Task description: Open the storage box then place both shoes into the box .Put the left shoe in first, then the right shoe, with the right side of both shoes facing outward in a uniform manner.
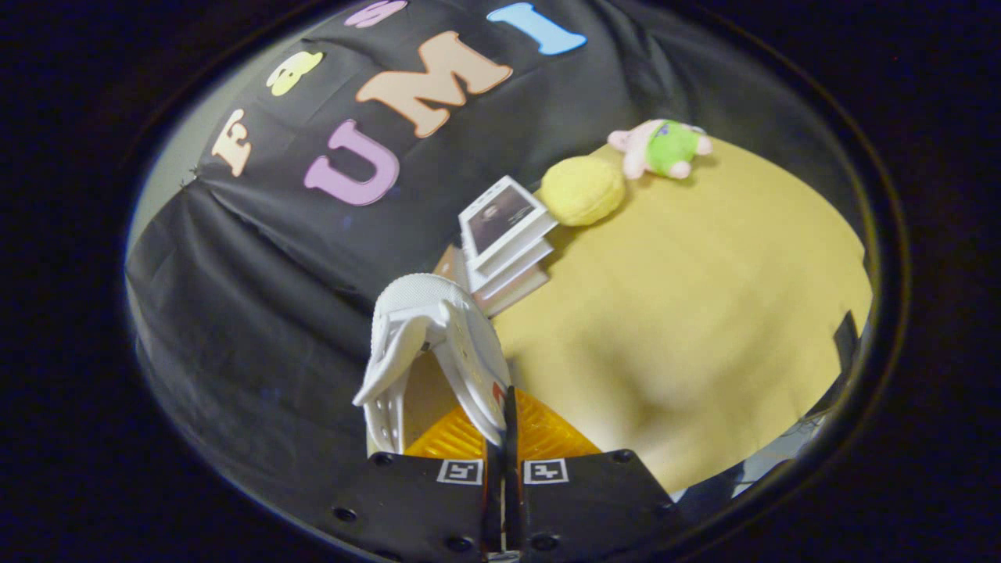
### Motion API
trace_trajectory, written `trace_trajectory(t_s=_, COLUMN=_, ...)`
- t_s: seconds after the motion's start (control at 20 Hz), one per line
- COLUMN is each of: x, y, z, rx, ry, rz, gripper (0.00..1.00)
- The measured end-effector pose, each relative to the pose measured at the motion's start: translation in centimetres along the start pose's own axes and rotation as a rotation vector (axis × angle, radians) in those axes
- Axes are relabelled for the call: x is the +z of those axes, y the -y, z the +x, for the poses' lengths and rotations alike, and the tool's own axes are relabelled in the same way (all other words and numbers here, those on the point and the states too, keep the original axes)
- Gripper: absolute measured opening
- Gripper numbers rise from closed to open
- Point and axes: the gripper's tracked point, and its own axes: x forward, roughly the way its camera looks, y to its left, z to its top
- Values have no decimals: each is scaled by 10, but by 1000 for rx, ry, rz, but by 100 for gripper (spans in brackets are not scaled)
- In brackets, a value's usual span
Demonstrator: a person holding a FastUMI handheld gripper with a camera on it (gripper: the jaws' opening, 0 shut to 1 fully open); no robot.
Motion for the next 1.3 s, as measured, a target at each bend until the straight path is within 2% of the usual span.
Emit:
trace_trajectory(t_s=0.1, x=-18, y=-36, z=17, rx=61, ry=-48, rz=-15, gripper=5)
trace_trajectory(t_s=0.2, x=-35, y=-54, z=37, rx=48, ry=-84, rz=-57, gripper=5)
trace_trajectory(t_s=0.4, x=-72, y=-53, z=73, rx=-87, ry=-111, rz=-164, gripper=5)
trace_trajectory(t_s=0.55, x=-81, y=-44, z=88, rx=-181, ry=-79, rz=-238, gripper=5)
trace_trajectory(t_s=0.8, x=-83, y=-44, z=98, rx=-242, ry=-10, rz=-369, gripper=5)
trace_trajectory(t_s=1.15, x=-84, y=-41, z=122, rx=-327, ry=42, rz=-428, gripper=5)
trace_trajectory(t_s=1.3, x=-93, y=-55, z=124, rx=-275, ry=26, rz=-467, gripper=28)
